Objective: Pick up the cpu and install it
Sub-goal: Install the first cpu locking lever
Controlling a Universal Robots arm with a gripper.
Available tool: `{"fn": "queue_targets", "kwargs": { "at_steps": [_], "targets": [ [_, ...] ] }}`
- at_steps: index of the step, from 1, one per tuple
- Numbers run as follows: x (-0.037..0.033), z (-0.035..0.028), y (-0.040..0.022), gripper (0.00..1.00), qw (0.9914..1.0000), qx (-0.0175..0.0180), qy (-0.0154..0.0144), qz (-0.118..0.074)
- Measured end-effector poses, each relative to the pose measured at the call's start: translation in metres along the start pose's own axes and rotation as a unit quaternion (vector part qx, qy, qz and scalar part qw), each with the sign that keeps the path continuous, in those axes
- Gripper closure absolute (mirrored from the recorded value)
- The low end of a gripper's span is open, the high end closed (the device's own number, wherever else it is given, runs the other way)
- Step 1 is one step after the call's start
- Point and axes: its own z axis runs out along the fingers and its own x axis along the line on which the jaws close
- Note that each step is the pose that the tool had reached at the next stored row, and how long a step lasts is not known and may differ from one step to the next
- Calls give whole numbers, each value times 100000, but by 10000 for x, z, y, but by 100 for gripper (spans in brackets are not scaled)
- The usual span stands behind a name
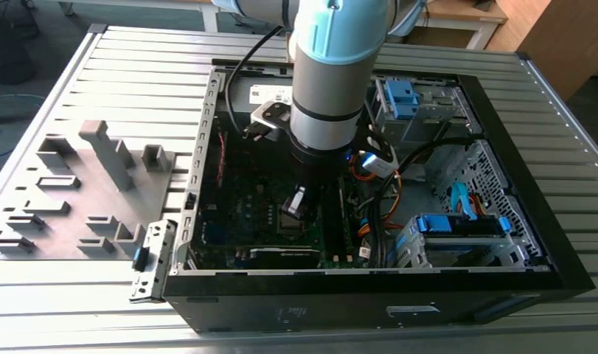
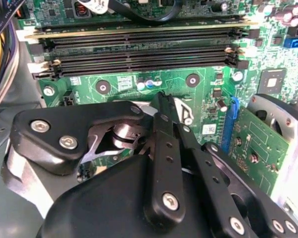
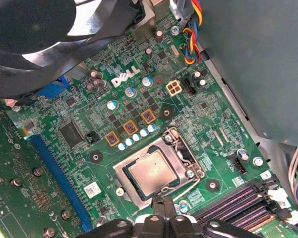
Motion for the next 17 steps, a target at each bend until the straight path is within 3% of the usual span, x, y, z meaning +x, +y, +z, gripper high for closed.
{"fn": "queue_targets", "kwargs": {
  "at_steps": [17],
  "targets": [
    [0,75,6,88,100000,17,17,-6]
  ]
}}
